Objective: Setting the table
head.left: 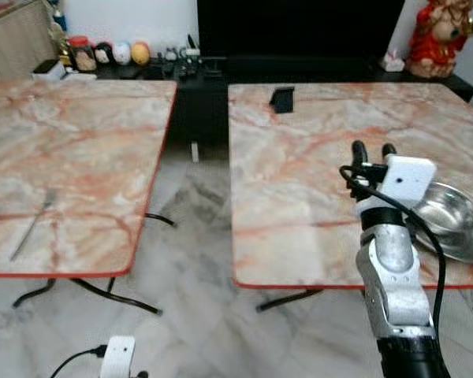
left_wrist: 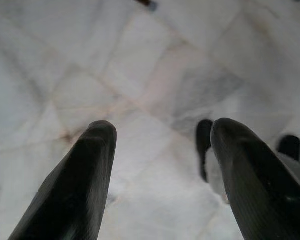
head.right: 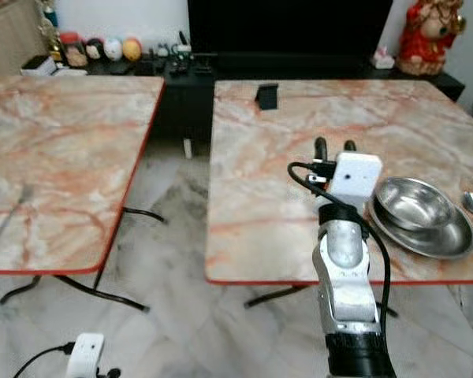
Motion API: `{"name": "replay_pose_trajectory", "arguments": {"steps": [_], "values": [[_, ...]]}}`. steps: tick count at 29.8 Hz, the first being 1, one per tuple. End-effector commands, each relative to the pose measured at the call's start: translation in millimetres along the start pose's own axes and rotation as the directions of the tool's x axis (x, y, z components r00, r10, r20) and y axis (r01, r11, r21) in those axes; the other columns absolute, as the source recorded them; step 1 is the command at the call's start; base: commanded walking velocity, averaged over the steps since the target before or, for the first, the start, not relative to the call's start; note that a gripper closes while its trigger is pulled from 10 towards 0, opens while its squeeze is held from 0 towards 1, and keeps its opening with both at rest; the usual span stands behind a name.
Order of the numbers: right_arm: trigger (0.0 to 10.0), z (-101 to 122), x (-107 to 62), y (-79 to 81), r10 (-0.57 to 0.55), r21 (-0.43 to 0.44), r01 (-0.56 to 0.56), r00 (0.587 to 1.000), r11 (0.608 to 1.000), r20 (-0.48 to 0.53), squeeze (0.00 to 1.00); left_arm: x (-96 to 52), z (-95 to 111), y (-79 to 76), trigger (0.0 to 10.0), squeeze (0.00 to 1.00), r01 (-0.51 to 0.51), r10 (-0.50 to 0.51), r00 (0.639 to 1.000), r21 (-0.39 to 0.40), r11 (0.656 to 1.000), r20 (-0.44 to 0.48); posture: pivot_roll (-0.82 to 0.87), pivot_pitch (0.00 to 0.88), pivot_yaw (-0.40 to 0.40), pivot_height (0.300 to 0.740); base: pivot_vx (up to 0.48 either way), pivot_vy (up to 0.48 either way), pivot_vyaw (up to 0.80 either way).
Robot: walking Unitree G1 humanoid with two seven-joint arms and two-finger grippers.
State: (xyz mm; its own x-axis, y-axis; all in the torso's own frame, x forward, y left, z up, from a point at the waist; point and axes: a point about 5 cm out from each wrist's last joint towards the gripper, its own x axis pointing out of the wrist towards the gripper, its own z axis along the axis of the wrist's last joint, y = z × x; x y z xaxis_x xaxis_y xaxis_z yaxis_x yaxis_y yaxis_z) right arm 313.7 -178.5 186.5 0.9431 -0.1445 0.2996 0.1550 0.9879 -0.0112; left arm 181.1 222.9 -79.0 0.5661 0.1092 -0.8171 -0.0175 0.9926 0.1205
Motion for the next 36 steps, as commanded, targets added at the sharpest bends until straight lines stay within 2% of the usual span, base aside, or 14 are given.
{"name": "replay_pose_trajectory", "arguments": {"steps": [1,36], "values": [[10.0,-1.3,0.3,-8.2,-0.027,-0.013,0.027,1.0,1.0,-0.007,0.0,0.2,-1.5,-3.8,10.0,0.0,0.007,-0.007,1.0,-0.015,1.0,-0.007,-0.02,0.0,0.011,0.74,0.0,0.401,0.0],[10.0,-1.7,2.8,-1.2,-0.002,-0.003,0.002,1.0,1.0,-0.015,0.0,0.4,-1.0,-4.9,10.0,0.0,0.01,-0.01,1.0,-0.017,1.0,-0.005,-0.01,0.0,0.006,0.74,0.0,0.402,0.0]]}}
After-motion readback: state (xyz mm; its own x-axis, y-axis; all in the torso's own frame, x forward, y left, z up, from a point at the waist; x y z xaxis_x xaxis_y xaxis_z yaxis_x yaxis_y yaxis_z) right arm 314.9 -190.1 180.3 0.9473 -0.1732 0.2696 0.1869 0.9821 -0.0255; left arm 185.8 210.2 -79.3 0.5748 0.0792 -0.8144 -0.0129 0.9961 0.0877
